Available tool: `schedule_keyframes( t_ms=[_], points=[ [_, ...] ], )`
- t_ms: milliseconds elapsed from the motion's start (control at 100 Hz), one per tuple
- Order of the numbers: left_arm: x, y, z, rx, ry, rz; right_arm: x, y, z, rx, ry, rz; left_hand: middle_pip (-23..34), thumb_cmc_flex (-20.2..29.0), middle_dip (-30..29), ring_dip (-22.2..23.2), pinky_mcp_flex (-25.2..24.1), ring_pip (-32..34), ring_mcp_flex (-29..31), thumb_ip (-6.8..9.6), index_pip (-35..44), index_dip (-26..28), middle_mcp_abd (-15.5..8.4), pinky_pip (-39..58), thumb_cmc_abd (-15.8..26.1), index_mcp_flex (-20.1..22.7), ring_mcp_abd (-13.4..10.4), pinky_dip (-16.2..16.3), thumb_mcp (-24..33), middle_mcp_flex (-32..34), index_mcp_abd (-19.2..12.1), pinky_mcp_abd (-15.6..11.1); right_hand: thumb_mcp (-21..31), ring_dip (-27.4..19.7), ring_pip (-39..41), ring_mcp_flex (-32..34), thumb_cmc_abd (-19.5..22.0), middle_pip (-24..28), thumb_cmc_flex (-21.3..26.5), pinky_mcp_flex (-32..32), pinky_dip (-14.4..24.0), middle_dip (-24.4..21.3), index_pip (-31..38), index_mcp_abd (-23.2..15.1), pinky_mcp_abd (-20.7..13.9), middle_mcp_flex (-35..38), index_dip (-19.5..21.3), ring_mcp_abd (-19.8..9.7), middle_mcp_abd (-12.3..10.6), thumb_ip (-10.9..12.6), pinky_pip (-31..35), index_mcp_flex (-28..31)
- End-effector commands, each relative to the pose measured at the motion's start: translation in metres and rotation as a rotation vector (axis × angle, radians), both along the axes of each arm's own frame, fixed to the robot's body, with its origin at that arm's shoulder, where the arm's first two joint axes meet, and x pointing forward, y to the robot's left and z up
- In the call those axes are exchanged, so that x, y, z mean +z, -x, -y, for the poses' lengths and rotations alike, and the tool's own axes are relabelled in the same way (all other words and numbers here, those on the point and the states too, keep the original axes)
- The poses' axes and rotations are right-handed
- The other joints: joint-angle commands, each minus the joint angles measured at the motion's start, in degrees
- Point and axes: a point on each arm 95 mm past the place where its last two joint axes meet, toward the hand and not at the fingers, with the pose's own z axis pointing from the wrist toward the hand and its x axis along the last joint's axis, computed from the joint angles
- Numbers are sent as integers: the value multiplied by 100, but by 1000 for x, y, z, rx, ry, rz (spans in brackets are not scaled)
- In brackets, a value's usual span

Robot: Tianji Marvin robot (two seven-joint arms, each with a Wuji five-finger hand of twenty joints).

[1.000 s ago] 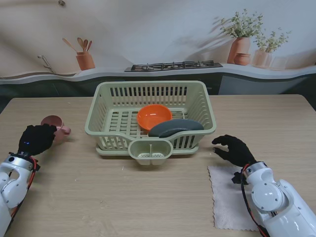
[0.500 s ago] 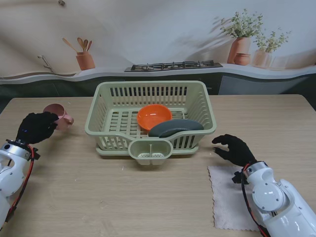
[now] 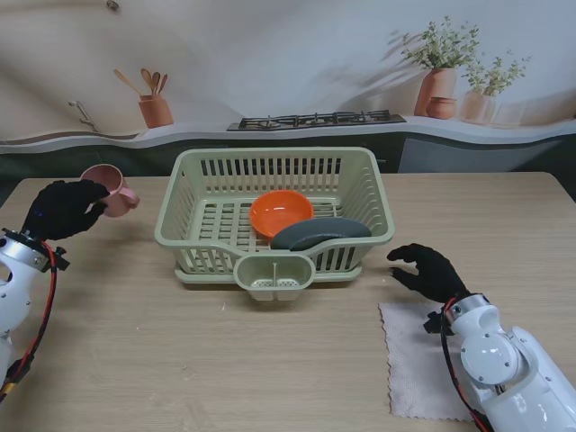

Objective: Clear dishes and wipe the table

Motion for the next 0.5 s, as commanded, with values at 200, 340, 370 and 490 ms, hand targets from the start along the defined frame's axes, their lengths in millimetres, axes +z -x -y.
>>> schedule_keyframes(
  t_ms=[200,340,370,490],
  points=[
    [39,-6,18,-84,5,36,-1,2,-1,10,1,-7,760,406,173,142,172,145,155,94,778,224,561,379,240,142,183,45,658,380,-409,-156,89,3,-146,27,-35,-105,-129,-56,51,-82,-34,8,80,90,10,-32,-26,194,-3,40],
    [54,-11,31,-123,21,21,-1,2,-1,10,1,-8,763,405,168,146,177,144,162,94,767,213,565,393,250,137,168,30,654,379,-383,-173,90,4,-145,34,-37,-105,-126,-52,52,-82,-33,6,77,91,12,-39,-34,195,-1,43],
    [57,-12,34,-132,25,17,-1,2,-1,9,1,-8,766,409,168,147,177,144,162,95,761,211,550,396,252,134,167,27,652,377,-368,-176,89,4,-146,31,-38,-105,-128,-53,52,-82,-34,6,79,94,12,-42,-32,194,-1,40],
    [68,-19,50,-157,38,-8,-1,2,-1,8,1,-7,766,407,164,149,176,143,163,96,758,212,551,401,254,130,166,17,644,378,-370,-178,85,4,-145,33,-37,-105,-126,-55,52,-82,-35,7,89,92,13,-41,-26,194,-1,43]
  ],
)
